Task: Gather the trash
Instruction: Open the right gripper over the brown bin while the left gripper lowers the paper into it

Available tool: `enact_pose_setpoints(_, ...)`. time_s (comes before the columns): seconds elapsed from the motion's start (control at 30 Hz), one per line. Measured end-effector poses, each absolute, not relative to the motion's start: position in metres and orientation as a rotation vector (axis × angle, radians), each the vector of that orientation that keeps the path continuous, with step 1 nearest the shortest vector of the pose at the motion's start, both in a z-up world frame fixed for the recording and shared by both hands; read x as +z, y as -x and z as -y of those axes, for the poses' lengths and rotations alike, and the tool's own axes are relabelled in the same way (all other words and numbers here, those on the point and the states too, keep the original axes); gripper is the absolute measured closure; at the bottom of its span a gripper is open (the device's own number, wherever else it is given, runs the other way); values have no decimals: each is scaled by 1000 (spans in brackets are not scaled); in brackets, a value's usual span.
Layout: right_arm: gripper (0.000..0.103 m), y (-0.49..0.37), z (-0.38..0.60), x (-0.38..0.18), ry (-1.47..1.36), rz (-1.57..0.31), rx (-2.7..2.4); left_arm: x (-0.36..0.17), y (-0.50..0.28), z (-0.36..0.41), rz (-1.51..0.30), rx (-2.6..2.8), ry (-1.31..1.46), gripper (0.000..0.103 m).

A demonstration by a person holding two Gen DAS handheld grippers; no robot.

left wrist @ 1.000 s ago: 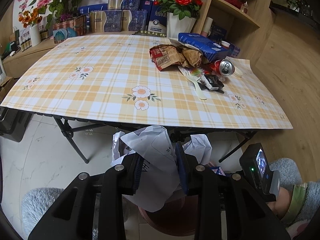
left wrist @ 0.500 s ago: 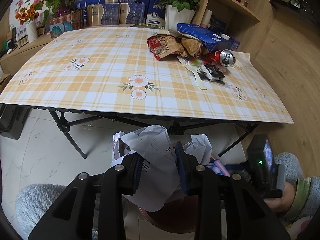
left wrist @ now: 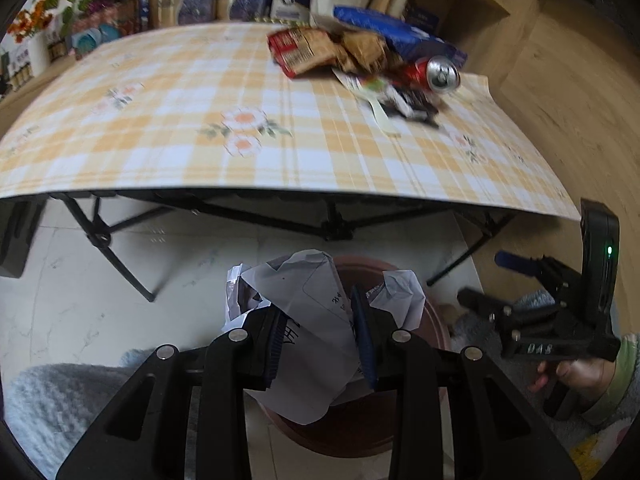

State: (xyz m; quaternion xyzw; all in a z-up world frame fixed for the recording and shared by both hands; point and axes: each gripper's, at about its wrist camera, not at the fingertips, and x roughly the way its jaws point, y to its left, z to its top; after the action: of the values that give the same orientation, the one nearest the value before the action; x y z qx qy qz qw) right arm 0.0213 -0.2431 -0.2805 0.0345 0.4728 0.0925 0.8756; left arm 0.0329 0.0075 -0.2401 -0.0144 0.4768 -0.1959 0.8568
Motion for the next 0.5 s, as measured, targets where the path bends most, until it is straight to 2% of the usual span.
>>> enact_pose_setpoints(0.3, 6, -22, 254, -288, -117, -998, 134, -292, -44, 26, -1217, -522, -29, 71)
enact_pose_setpoints(0.5, 6, -19, 254, -288, -120, -995, 136, -303, -51, 26, -1266, -525, -10, 69)
